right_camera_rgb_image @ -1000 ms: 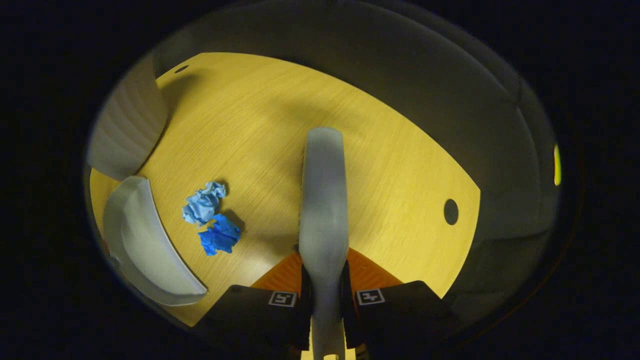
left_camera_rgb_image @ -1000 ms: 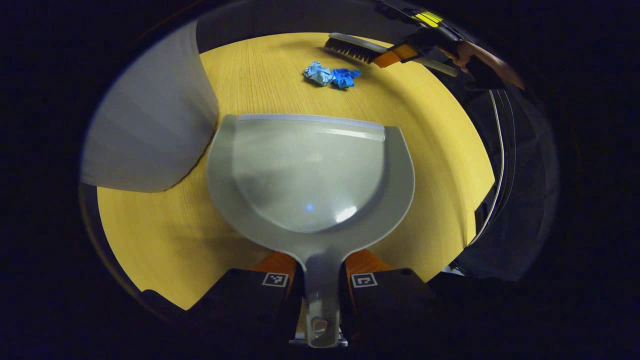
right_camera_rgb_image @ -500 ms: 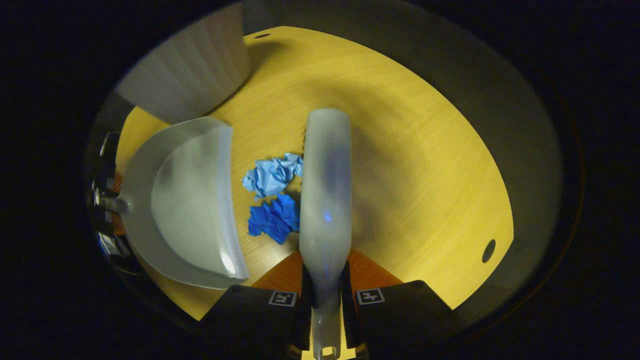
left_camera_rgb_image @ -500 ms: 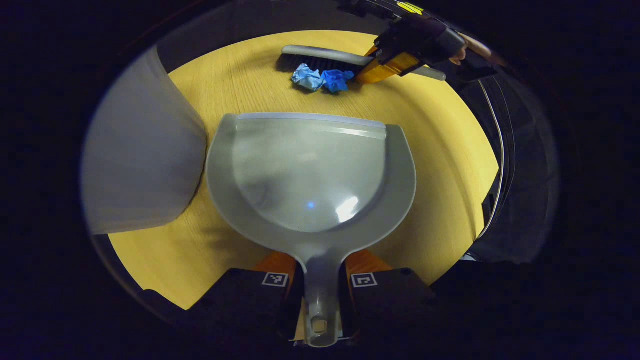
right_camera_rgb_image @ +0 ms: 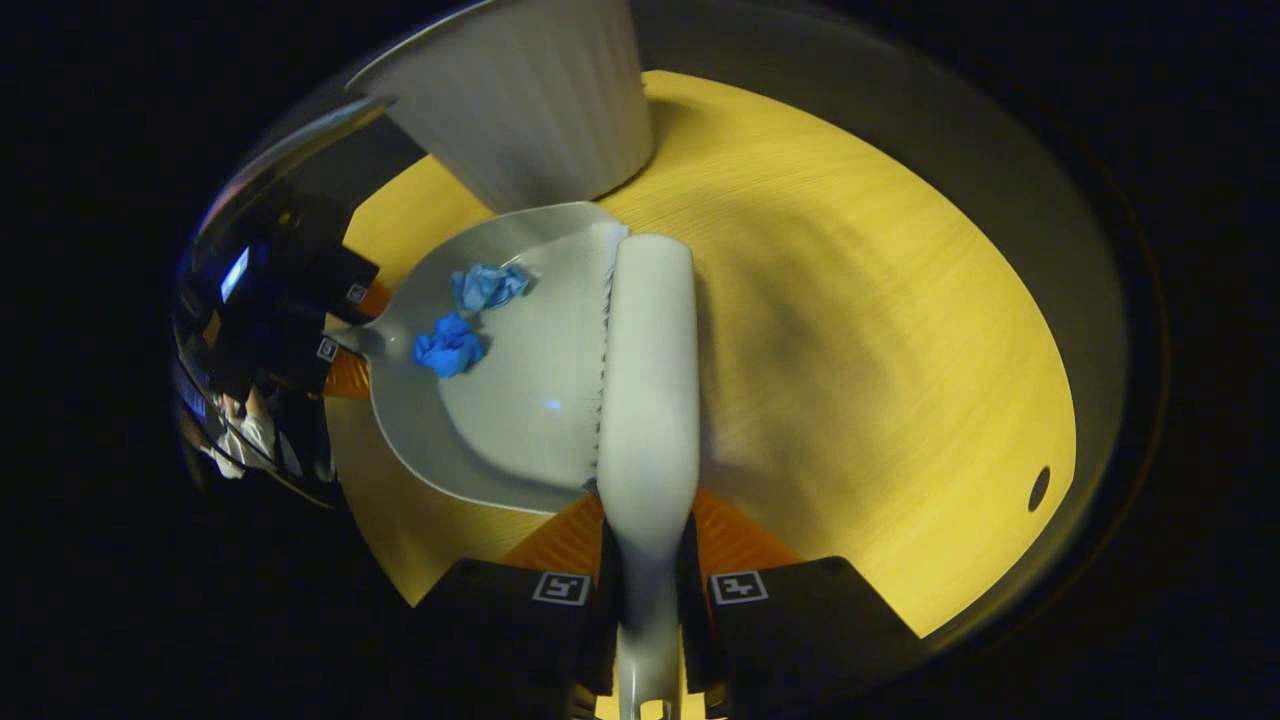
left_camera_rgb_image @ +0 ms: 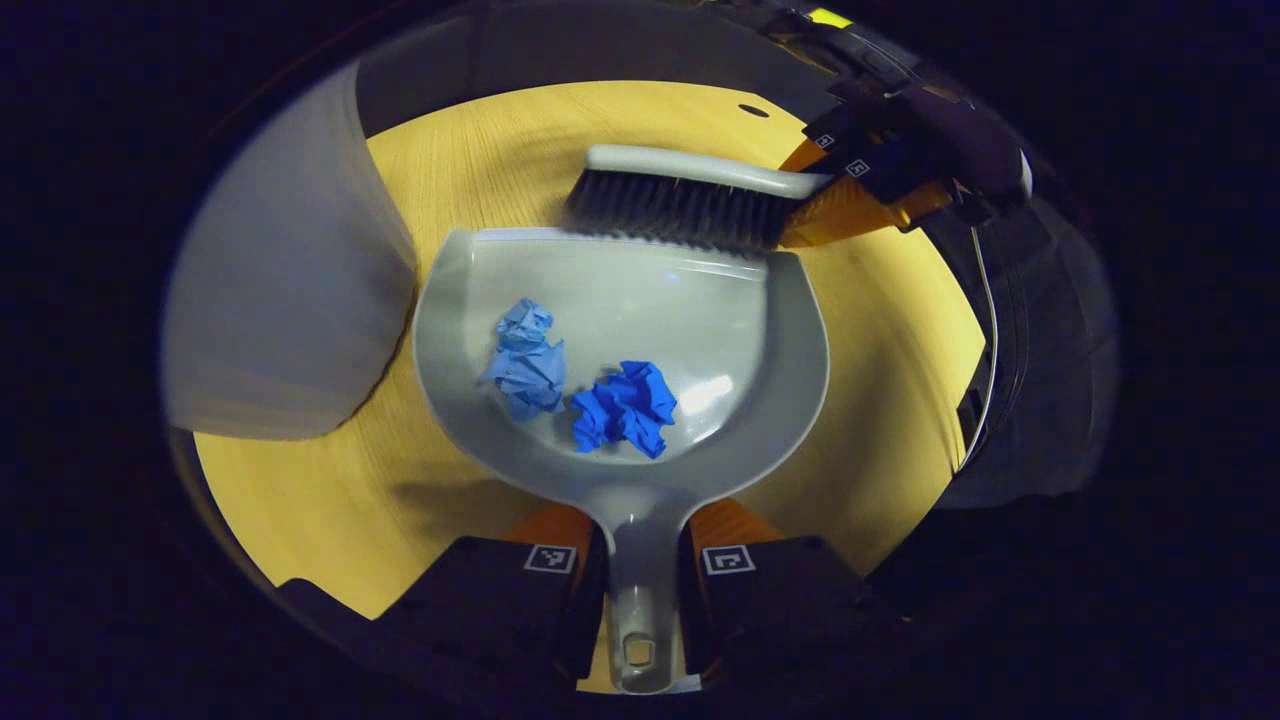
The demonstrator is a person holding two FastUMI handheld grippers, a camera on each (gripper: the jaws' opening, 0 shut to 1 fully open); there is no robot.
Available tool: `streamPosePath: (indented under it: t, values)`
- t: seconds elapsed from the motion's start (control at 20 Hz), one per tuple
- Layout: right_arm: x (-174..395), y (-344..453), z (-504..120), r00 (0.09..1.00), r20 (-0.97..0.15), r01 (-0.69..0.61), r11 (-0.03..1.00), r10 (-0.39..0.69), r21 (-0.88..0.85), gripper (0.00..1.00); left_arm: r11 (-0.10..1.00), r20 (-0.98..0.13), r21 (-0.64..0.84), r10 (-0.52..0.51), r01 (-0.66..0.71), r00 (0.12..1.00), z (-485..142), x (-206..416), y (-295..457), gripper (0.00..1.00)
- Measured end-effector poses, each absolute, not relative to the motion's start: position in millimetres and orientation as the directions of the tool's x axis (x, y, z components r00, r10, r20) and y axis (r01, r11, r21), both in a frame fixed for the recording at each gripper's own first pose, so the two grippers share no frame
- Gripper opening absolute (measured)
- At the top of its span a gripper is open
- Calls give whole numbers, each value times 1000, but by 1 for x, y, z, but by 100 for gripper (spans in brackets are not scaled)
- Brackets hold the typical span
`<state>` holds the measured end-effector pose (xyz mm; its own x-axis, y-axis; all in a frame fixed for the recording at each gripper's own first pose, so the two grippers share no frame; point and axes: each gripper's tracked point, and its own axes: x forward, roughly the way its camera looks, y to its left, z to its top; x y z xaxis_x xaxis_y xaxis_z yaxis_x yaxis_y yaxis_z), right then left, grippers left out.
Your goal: Pick up the small broom and dustpan from the desktop, sweep the trash into the dustpan with the broom, and then empty the trash into the garbage bin.
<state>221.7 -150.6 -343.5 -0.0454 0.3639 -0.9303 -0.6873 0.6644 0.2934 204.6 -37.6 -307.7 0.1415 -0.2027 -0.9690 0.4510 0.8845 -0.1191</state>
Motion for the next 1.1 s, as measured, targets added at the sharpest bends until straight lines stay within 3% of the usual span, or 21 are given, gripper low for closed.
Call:
streamPosePath:
  t: [0.25, 0.4, 0.55, 0.7, 1.0, 1.1]
  values:
    - [231, -178, -347, 69, -937, -556, 793, 343, 249, 29, 879, -948, -151, -258, 452, 187, -287, 220, -46, 30]
    - [224, -182, -366, 90, -939, -355, 892, 332, 281, 29, 845, -937, -167, -296, 508, 185, -264, 219, -42, 29]
    - [211, -179, -378, 149, -935, -209, 934, 322, 288, 29, 833, -927, -108, -282, 542, 249, -239, 240, -21, 31]
    - [210, -180, -383, 242, -945, -266, 952, 219, 152, 29, 865, -907, -85, -272, 494, 321, -205, 241, -4, 29]
    - [205, -175, -390, 259, -916, -201, 944, 307, 260, 29, 938, -883, -8, -170, 347, 438, -149, 264, 29, 29]
    - [207, -177, -390, 260, -904, -216, 933, 340, 289, 29, 944, -891, 100, -56, 316, 451, -154, 277, 49, 29]
